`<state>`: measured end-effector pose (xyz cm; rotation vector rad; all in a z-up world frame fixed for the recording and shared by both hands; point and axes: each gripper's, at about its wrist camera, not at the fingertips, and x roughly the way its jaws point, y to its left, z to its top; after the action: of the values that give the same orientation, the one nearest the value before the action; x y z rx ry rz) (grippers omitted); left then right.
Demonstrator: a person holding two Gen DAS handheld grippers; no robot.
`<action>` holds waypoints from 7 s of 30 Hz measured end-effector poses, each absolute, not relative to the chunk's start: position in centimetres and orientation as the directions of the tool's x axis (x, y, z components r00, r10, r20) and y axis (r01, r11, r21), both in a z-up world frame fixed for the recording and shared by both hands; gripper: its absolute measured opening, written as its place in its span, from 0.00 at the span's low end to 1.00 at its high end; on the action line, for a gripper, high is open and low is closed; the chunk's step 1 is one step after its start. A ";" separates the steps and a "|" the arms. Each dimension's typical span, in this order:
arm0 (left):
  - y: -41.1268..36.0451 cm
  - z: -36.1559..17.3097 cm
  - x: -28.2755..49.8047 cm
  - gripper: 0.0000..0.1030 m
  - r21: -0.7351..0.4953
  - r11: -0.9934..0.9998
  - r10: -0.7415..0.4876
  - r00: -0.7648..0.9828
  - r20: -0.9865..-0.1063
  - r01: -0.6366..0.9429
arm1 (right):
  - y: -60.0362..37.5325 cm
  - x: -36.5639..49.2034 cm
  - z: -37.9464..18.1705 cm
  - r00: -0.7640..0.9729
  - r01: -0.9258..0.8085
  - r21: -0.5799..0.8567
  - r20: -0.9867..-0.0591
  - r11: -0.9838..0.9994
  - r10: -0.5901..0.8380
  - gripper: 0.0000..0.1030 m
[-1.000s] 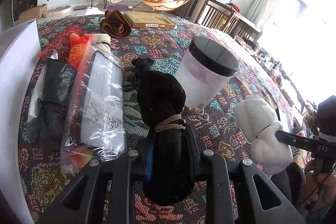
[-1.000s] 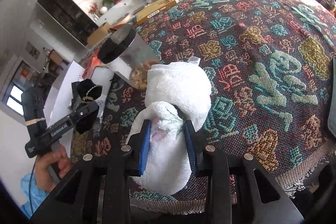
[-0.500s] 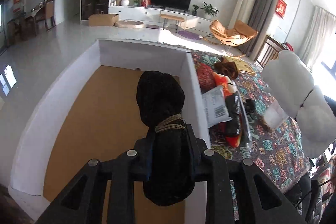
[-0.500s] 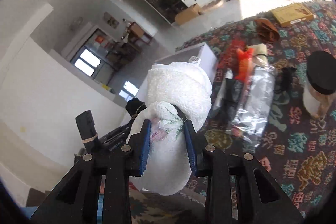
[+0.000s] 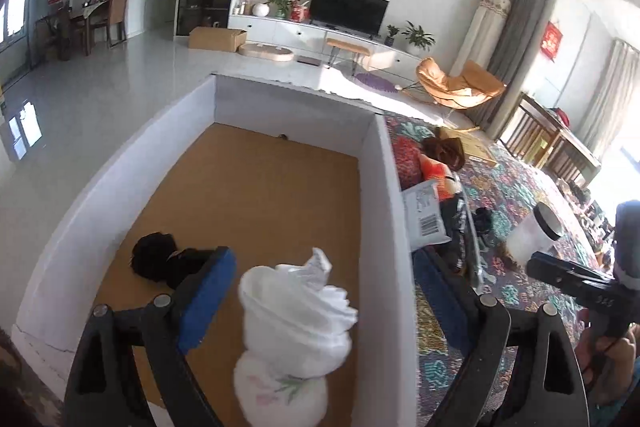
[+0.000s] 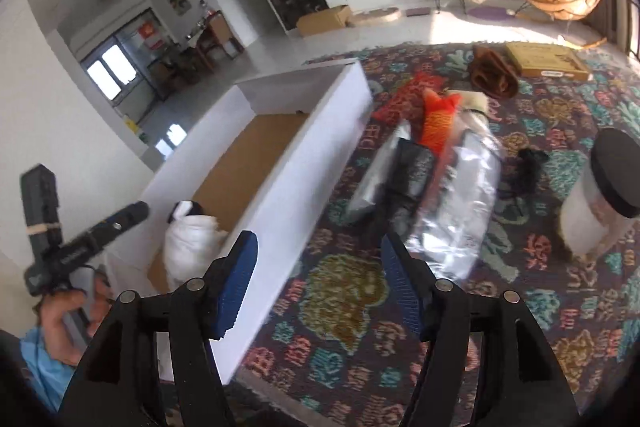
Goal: Organize soft objects
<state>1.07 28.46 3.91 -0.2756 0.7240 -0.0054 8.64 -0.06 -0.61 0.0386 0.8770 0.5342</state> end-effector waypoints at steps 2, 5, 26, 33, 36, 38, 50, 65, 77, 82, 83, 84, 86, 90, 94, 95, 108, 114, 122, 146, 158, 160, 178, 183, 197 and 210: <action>23.9 4.6 1.8 0.88 -0.255 0.966 -0.192 0.745 -0.639 0.031 | -4.2 8.0 -3.3 0.568 -0.328 0.116 -0.768 0.938 0.294 0.69; 16.7 4.1 2.7 0.91 -0.262 0.944 -0.326 0.692 -0.644 0.201 | -10.4 7.3 -6.5 0.568 -0.164 0.025 -0.815 0.986 0.115 0.69; 4.2 -10.4 11.0 0.99 -0.018 0.974 -0.147 0.566 -0.811 0.227 | -19.4 11.4 -10.2 0.563 0.202 0.016 -0.820 0.979 -0.102 0.78; 4.4 -10.5 11.7 1.00 -0.017 0.973 -0.147 0.565 -0.812 0.229 | -18.0 10.5 -10.3 0.569 0.204 0.009 -0.815 0.979 -0.111 0.80; 4.4 -10.5 11.8 1.00 -0.015 0.974 -0.144 0.567 -0.811 0.226 | -17.7 10.3 -10.4 0.572 0.206 0.007 -0.812 0.979 -0.115 0.81; 4.3 -10.5 11.7 1.00 -0.014 0.974 -0.143 0.568 -0.811 0.225 | -17.6 10.3 -10.5 0.575 0.208 0.008 -0.810 0.978 -0.116 0.82; 4.4 -10.5 11.7 1.00 -0.015 0.974 -0.144 0.568 -0.810 0.225 | -17.5 10.3 -10.6 0.580 0.210 0.005 -0.806 0.978 -0.120 0.83; 4.4 -10.5 11.7 1.00 -0.015 0.974 -0.144 0.568 -0.810 0.225 | -17.4 10.2 -10.6 0.581 0.210 0.005 -0.805 0.978 -0.121 0.83; 4.4 -10.5 11.7 1.00 -0.015 0.974 -0.144 0.569 -0.810 0.225 | -17.5 10.2 -10.7 0.582 0.209 0.005 -0.804 0.978 -0.121 0.83; 4.4 -10.5 11.7 1.00 -0.015 0.974 -0.144 0.569 -0.810 0.225 | -17.5 10.3 -10.7 0.584 0.210 0.005 -0.803 0.978 -0.122 0.84; 4.4 -10.5 11.7 1.00 -0.015 0.974 -0.144 0.569 -0.810 0.225 | -17.5 10.3 -10.7 0.584 0.210 0.005 -0.803 0.978 -0.121 0.84; 4.4 -10.5 11.7 1.00 -0.015 0.974 -0.144 0.569 -0.810 0.225 | -17.5 10.3 -10.7 0.584 0.210 0.005 -0.803 0.978 -0.122 0.84; 4.4 -10.5 11.7 1.00 -0.015 0.974 -0.144 0.569 -0.810 0.225 | -17.5 10.3 -10.7 0.584 0.210 0.005 -0.803 0.978 -0.122 0.84; 4.4 -10.5 11.7 1.00 -0.015 0.974 -0.143 0.569 -0.810 0.225 | -17.5 10.3 -10.7 0.584 0.210 0.004 -0.802 0.978 -0.122 0.84; 4.4 -10.5 11.7 1.00 -0.015 0.974 -0.144 0.569 -0.810 0.225 | -17.5 10.3 -10.7 0.585 0.210 0.005 -0.802 0.978 -0.122 0.84; 4.4 -10.5 11.7 1.00 -0.015 0.974 -0.144 0.569 -0.810 0.225 | -17.5 10.3 -10.7 0.585 0.210 0.005 -0.802 0.978 -0.122 0.84; 4.4 -10.5 11.7 1.00 -0.015 0.974 -0.144 0.569 -0.810 0.225 | -17.5 10.3 -10.8 0.585 0.210 0.004 -0.802 0.978 -0.122 0.84; 4.4 -10.5 11.7 1.00 -0.015 0.974 -0.144 0.569 -0.809 0.225 | -17.5 10.3 -10.8 0.586 0.210 0.004 -0.801 0.978 -0.122 0.84; 4.4 -10.5 11.7 1.00 -0.015 0.974 -0.144 0.569 -0.809 0.225 | -17.5 10.3 -10.8 0.586 0.210 0.004 -0.801 0.978 -0.122 0.84; 4.5 -10.0 10.4 1.00 -0.030 0.970 -0.155 0.525 -0.837 0.239 | -17.5 10.3 -10.8 0.591 0.210 0.005 -0.797 0.978 -0.123 0.84; 8.2 0.6 3.4 1.00 -0.036 0.959 -0.215 0.641 -0.737 0.281 | -8.9 13.5 -6.3 0.518 -0.217 0.525 -0.653 0.823 0.553 0.83; 9.9 2.3 3.1 1.00 -0.049 0.968 -0.207 0.677 -0.707 0.246 | -6.9 16.4 -7.1 0.477 -0.188 0.556 -0.669 0.809 0.570 0.83; 14.6 1.5 3.3 1.00 -0.255 0.954 -0.294 0.675 -0.677 0.160 | -4.3 16.1 -9.3 0.255 -0.389 0.293 -0.877 0.873 0.408 0.79; 13.3 1.2 3.3 1.00 -0.277 0.943 -0.329 0.659 -0.676 0.186 | -10.1 10.0 -9.3 0.307 -0.380 0.106 -0.923 0.919 0.234 0.79; 11.4 1.6 2.7 1.00 -0.276 0.934 -0.356 0.659 -0.663 0.226 | -21.9 12.7 -4.8 0.407 -0.267 0.121 -0.885 0.956 0.225 0.81; 13.0 -0.8 3.4 1.00 -0.362 0.919 -0.380 0.605 -0.700 0.158 | -15.5 17.2 -10.0 0.314 -0.356 0.032 -0.937 0.934 0.152 0.93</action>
<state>3.41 12.98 -0.79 -0.2760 0.8693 -0.3153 17.18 -15.52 -9.96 -0.1937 1.2073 0.3377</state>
